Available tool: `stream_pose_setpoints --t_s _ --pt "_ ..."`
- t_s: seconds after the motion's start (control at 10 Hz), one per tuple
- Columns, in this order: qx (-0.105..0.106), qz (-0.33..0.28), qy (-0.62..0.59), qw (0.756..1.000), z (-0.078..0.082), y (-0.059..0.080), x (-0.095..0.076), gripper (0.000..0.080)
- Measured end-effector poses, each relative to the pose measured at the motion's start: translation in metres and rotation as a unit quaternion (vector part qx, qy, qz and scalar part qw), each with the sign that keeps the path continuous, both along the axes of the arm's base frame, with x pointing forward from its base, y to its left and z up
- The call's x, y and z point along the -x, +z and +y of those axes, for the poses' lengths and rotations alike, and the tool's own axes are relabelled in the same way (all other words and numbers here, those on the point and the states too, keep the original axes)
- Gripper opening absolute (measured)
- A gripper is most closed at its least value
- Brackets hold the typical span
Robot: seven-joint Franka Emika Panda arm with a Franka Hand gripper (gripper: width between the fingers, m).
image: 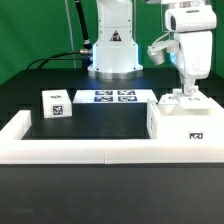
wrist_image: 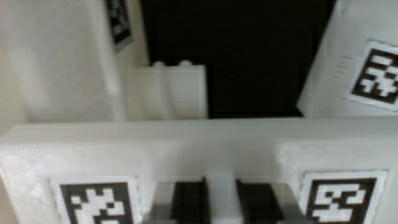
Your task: Assemble cabinet
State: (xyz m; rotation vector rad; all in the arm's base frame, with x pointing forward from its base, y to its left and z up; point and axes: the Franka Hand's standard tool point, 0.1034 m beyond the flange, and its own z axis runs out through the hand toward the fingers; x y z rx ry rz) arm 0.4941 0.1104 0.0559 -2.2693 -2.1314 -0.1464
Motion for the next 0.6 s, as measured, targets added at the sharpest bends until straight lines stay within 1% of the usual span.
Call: stream_pose_setpoints --t_s 0.4,0.6 --pt "0.000 -0.002 0.009 1.000 -0.002 0.001 -0.023 0.0071" --pt "0.000 -0.002 0.006 1.000 -0.002 0.001 -0.022 0.0071"
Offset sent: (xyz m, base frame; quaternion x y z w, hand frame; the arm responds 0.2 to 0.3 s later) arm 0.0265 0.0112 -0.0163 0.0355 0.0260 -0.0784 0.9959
